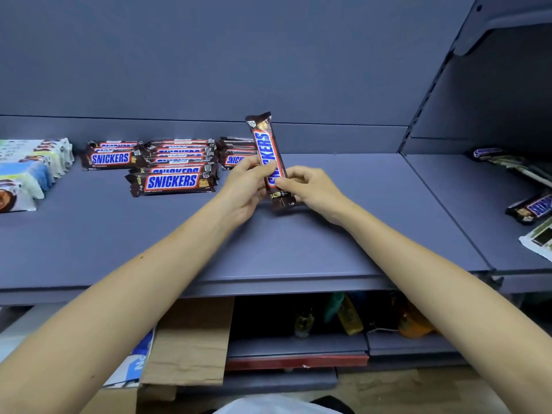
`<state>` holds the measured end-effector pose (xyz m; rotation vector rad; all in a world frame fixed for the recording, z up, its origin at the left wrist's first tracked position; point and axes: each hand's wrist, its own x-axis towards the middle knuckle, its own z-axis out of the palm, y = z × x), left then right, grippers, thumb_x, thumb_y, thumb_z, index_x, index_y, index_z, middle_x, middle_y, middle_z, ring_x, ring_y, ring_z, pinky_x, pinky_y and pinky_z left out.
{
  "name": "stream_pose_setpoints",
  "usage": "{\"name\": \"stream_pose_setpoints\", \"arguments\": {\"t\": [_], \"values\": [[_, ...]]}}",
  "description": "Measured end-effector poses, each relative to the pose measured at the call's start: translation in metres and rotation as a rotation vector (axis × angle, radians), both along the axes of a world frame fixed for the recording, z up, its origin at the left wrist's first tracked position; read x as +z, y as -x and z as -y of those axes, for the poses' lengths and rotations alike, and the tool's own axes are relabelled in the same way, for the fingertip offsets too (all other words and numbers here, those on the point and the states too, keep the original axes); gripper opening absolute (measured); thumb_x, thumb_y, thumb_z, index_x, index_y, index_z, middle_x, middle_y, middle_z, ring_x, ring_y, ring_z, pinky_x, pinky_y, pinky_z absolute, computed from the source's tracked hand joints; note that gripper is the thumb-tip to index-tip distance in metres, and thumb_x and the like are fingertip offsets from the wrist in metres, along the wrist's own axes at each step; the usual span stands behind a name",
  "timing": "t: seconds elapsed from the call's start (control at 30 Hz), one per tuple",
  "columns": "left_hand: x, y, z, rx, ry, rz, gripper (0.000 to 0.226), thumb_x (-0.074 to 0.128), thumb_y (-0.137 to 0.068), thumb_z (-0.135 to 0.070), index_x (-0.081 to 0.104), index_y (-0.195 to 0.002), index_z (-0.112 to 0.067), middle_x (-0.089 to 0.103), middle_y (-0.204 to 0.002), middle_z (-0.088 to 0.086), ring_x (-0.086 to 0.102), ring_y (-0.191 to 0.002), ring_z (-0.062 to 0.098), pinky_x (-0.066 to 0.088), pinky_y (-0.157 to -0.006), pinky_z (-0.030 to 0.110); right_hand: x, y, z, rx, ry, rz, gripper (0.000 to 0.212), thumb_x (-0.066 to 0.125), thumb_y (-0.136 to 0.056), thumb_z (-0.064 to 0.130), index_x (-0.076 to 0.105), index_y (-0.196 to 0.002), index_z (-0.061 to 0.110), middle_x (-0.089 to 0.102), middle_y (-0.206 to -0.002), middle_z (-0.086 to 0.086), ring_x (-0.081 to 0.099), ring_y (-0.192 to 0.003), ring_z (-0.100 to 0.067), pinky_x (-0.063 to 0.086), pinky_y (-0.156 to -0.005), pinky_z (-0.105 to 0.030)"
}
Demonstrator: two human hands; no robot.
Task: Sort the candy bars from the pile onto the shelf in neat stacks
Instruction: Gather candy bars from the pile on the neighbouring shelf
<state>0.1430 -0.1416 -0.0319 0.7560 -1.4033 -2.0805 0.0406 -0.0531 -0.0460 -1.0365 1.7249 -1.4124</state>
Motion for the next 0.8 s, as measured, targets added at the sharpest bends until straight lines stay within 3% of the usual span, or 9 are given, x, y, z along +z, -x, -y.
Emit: {"name": "stream_pose_setpoints", "arguments": {"t": [0.13, 0.27, 0.4, 0.47, 0.57, 0.67, 0.73, 0.8], "values": [[0.000, -0.004, 0.001, -0.036, 0.042, 0.123, 0.013, 0.045, -0.095, -0.028, 0.054, -0.085, -0.026, 0.064, -0.083, -0.013, 0.053, -0.070, 0.005, 0.032, -0.063, 0.024, 0.000, 0.003, -0.001, -0.013, -0.015, -0.073, 0.005, 0.061, -0.088, 0.013, 0.062, -0.086, 0.018, 0.065, -0.075, 0.002, 0.059, -0.060, -0.003, 0.048, -0.067, -0.024], [-0.004, -0.004, -0.001, -0.045, 0.148, 0.200, 0.026, 0.038, -0.096, -0.038, 0.060, -0.086, -0.029, 0.063, -0.097, -0.017, 0.047, -0.085, 0.008, 0.032, -0.066, 0.024, -0.001, 0.005, -0.003, -0.040, 0.005, -0.072, 0.009, 0.060, -0.089, 0.013, 0.062, -0.084, 0.020, 0.063, -0.077, -0.003, 0.056, -0.071, -0.017, 0.047, -0.074, -0.034], [-0.011, -0.001, -0.007, 0.030, 0.355, 0.172, 0.010, 0.048, -0.095, -0.012, 0.056, -0.094, -0.016, 0.057, -0.081, -0.010, 0.052, -0.058, -0.013, 0.037, -0.052, 0.002, -0.001, 0.009, -0.007, 0.026, -0.027, -0.054, 0.007, 0.061, -0.088, 0.011, 0.062, -0.084, 0.017, 0.063, -0.081, -0.006, 0.056, -0.079, -0.023, 0.046, -0.080, -0.038], [-0.011, 0.000, -0.006, 0.014, 0.433, 0.142, 0.013, 0.047, -0.094, -0.006, 0.057, -0.102, -0.009, 0.060, -0.088, -0.003, 0.055, -0.066, -0.009, 0.041, -0.059, 0.000, 0.000, 0.011, -0.010, 0.047, -0.041, -0.070, 0.008, 0.060, -0.088, 0.010, 0.062, -0.096, 0.013, 0.063, -0.087, -0.004, 0.058, -0.079, -0.018, 0.049, -0.085, -0.036], [-0.004, -0.003, 0.005, -0.008, 0.647, 0.212, 0.023, 0.047, -0.094, -0.005, 0.060, -0.113, -0.005, 0.063, -0.094, 0.002, 0.055, -0.074, -0.001, 0.044, -0.070, 0.008, 0.005, 0.014, -0.015, -0.050, -0.021, -0.144, 0.041, 0.059, -0.090, 0.015, 0.048, -0.129, 0.010, 0.055, -0.104, 0.005, 0.057, -0.078, -0.002, 0.052, -0.079, -0.027], [0.001, -0.008, 0.023, 0.026, 1.105, 0.454, 0.027, 0.048, -0.091, -0.019, 0.064, -0.112, -0.016, 0.066, -0.103, 0.009, 0.058, -0.098, 0.023, 0.042, -0.089, 0.032, 0.008, 0.018, -0.017, -0.200, 0.033, -0.269, 0.057, 0.063, -0.087, 0.023, 0.036, -0.137, 0.019, 0.047, -0.125, 0.004, 0.056, -0.085, -0.007, 0.052, -0.074, -0.023], [0.004, -0.016, 0.031, 0.037, 1.353, 0.666, 0.028, 0.045, -0.091, -0.024, 0.063, -0.113, -0.023, 0.063, -0.108, 0.010, 0.049, -0.110, 0.034, 0.035, -0.087, 0.039, 0.006, 0.020, -0.016, -0.247, 0.056, -0.331, 0.068, 0.065, -0.085, 0.027, 0.029, -0.142, 0.022, 0.044, -0.129, 0.005, 0.054, -0.093, -0.013, 0.048, -0.075, -0.022], [0.006, -0.025, 0.032, 0.015, 1.447, 0.755, 0.028, 0.045, -0.094, -0.021, 0.062, -0.115, -0.023, 0.061, -0.112, 0.009, 0.042, -0.113, 0.033, 0.029, -0.083, 0.039, 0.006, 0.017, -0.013, -0.223, 0.042, -0.412, 0.066, 0.066, -0.085, 0.028, 0.031, -0.141, 0.023, 0.045, -0.124, 0.007, 0.051, -0.095, -0.013, 0.043, -0.079, -0.015]]}}
